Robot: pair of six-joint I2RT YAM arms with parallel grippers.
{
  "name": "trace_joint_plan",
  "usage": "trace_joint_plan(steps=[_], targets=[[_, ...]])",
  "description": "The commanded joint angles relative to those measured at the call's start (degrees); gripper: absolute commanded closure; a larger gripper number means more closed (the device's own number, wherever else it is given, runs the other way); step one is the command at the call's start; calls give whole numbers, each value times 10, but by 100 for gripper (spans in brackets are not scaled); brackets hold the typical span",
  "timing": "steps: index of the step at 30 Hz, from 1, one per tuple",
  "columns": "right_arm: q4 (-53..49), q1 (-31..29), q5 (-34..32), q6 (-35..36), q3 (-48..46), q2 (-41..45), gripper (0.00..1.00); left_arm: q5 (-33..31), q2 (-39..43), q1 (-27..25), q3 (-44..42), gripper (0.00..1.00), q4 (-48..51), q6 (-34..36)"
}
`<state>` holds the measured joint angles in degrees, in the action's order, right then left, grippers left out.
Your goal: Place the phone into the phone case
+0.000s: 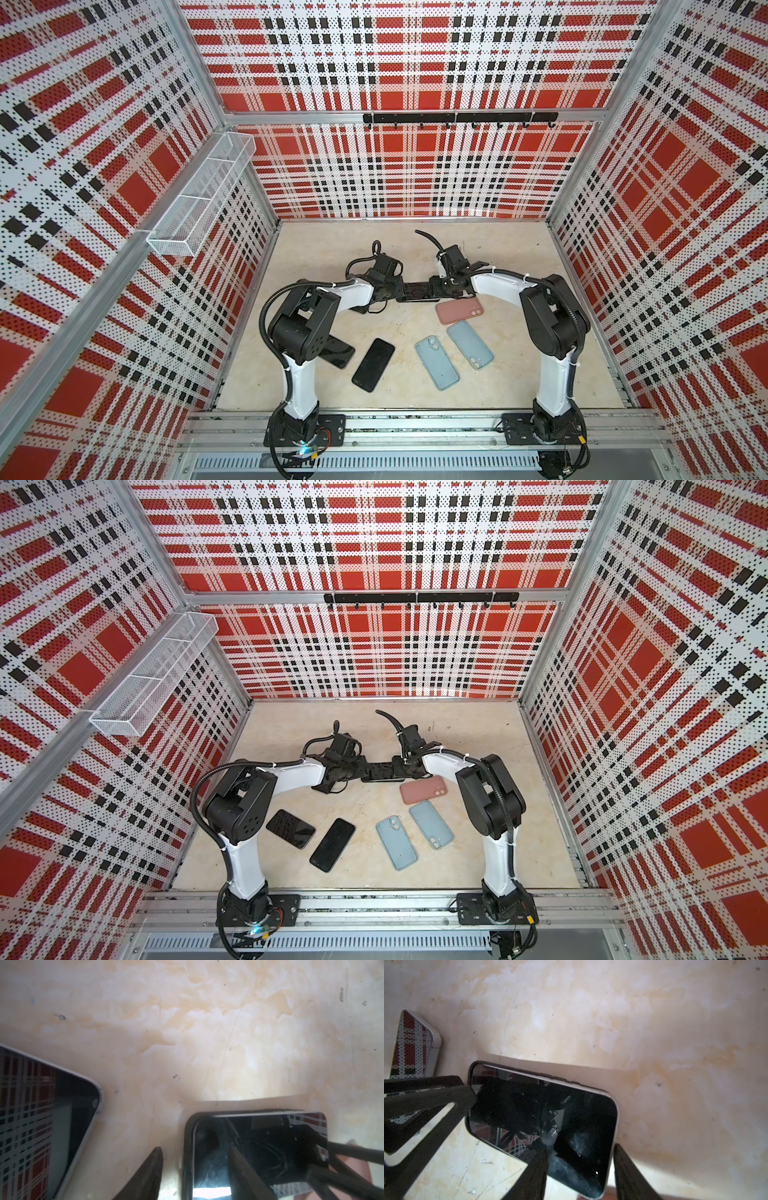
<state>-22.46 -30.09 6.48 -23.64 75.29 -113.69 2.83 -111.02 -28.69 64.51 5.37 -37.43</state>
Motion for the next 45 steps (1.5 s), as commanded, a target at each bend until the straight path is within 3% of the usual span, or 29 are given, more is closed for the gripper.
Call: trace_joint_plan(steps=[1, 11, 25, 29, 34, 37, 45], targets=[[12, -6, 0, 4, 15, -14, 55, 23, 0, 3, -24, 44, 21, -21], [11, -19, 6, 4, 32, -22, 72, 38, -1, 3, -37, 44, -7, -32], [10, -40, 17, -7, 53, -43, 77, 39, 1, 5, -47, 44, -19, -39], [0, -39, 0, -2, 52, -31, 71, 40, 10, 10, -53, 44, -20, -39], [-16, -25, -17, 1, 50, -11, 52, 38, 29, 21, -65, 41, -20, -40], [-15, -12, -8, 0, 42, -2, 43, 39, 40, 27, -71, 38, -20, -38], [16, 16, 56, -10, 12, -1, 34, 48, 58, 30, -77, 35, -21, -38]])
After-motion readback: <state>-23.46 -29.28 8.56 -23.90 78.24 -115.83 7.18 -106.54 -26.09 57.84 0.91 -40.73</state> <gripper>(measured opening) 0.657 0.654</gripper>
